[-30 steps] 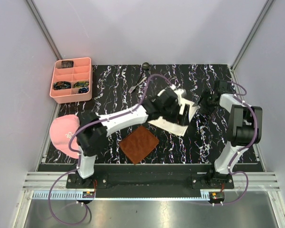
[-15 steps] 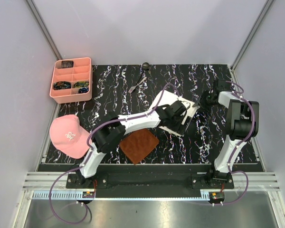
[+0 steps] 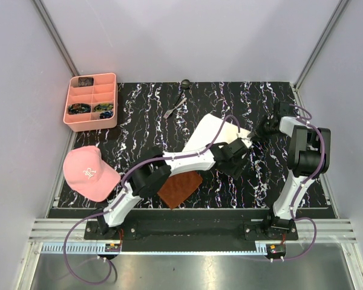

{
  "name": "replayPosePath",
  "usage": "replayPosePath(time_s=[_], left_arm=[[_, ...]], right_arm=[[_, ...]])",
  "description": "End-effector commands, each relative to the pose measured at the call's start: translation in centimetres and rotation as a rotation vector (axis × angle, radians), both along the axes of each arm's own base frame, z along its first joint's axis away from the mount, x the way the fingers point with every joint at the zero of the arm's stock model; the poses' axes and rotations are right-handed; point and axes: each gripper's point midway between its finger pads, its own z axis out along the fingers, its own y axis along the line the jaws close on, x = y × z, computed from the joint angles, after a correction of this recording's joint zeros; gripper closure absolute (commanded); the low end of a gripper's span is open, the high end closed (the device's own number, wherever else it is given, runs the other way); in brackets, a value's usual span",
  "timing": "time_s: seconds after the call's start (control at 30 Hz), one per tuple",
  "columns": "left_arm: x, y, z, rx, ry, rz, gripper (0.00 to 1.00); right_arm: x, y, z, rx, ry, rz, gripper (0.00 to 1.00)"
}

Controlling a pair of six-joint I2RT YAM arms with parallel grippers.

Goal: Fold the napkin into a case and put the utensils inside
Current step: Smooth out the lower triangle-folded napkin at the center of the board.

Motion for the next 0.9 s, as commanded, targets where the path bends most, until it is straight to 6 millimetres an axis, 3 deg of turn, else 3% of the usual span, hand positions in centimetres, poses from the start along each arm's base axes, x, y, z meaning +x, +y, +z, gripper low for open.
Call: replayPosePath(time_s=[0.0, 0.07, 0.13, 0.2, 0.27, 0.47, 0.5, 0.6, 0.63, 0.67, 0.7, 0.73, 0.77, 0.8, 0.83, 0.87], left_arm=[[1.5, 0.3, -0.9, 0.046, -0.056, 0.041, 0.45], [1.9, 1.1, -1.6, 0.093, -0.083, 0.063, 0.55], [2.1, 1.7, -2.2, 0.127, -0.1, 0.076, 0.76], [2.3, 2.3, -2.3, 0.149, -0.115, 0.097, 0.97], [1.8, 1.7, -1.9, 0.134, -0.11, 0.084, 0.99], [-0.7, -2.7, 0.5, 0.001, -0.034, -0.021, 1.0], [-1.5, -3.6, 1.4, -0.041, 0.002, -0.055, 0.98], [-2.8, -4.4, 3.1, -0.127, 0.064, -0.106, 0.64], [-3.2, -4.6, 5.4, -0.186, 0.064, -0.127, 0.54], [-3.8, -3.9, 5.4, -0.198, 0.092, -0.135, 0.46], [-3.9, -4.2, 8.8, -0.296, 0.099, -0.172, 0.43], [-4.0, -3.8, 10.0, -0.329, 0.118, -0.163, 0.34], [-4.3, -2.9, 10.0, -0.348, 0.155, -0.169, 0.21], [-3.1, -1.6, 13.0, -0.412, 0.146, -0.149, 0.18], [-2.7, -0.8, 14.1, -0.449, 0.168, -0.123, 0.17], [-2.8, 0.7, 13.5, -0.45, 0.21, -0.106, 0.16]], right_arm=[[0.6, -1.3, -1.0, -0.042, 0.013, -0.008, 0.8], [0.8, -1.5, -1.3, -0.049, 0.021, -0.006, 0.88], [1.3, -1.1, -1.6, -0.03, 0.024, 0.015, 0.98], [1.8, -0.9, -1.4, -0.013, 0.015, 0.024, 1.0], [2.2, -0.8, -1.4, -0.007, 0.012, 0.034, 1.0], [4.0, -0.7, -0.7, -0.004, -0.024, 0.092, 1.0], [4.5, -0.9, -0.3, -0.016, -0.039, 0.116, 1.0], [4.9, -1.0, 0.5, -0.035, -0.061, 0.172, 1.0], [5.0, -0.6, 0.8, -0.027, -0.08, 0.205, 1.0], [5.4, -0.7, 1.4, -0.036, -0.096, 0.224, 1.0], [5.6, -0.9, 1.2, -0.057, -0.102, 0.254, 1.0], [5.4, -1.4, 1.0, -0.078, -0.08, 0.255, 1.0], [6.2, -1.8, 1.7, -0.101, -0.094, 0.254, 0.91], [6.3, -2.0, 1.7, -0.115, -0.081, 0.248, 0.82], [6.0, -2.6, 1.9, -0.14, -0.053, 0.226, 0.75], [6.0, -2.7, 2.4, -0.154, -0.042, 0.199, 0.7]])
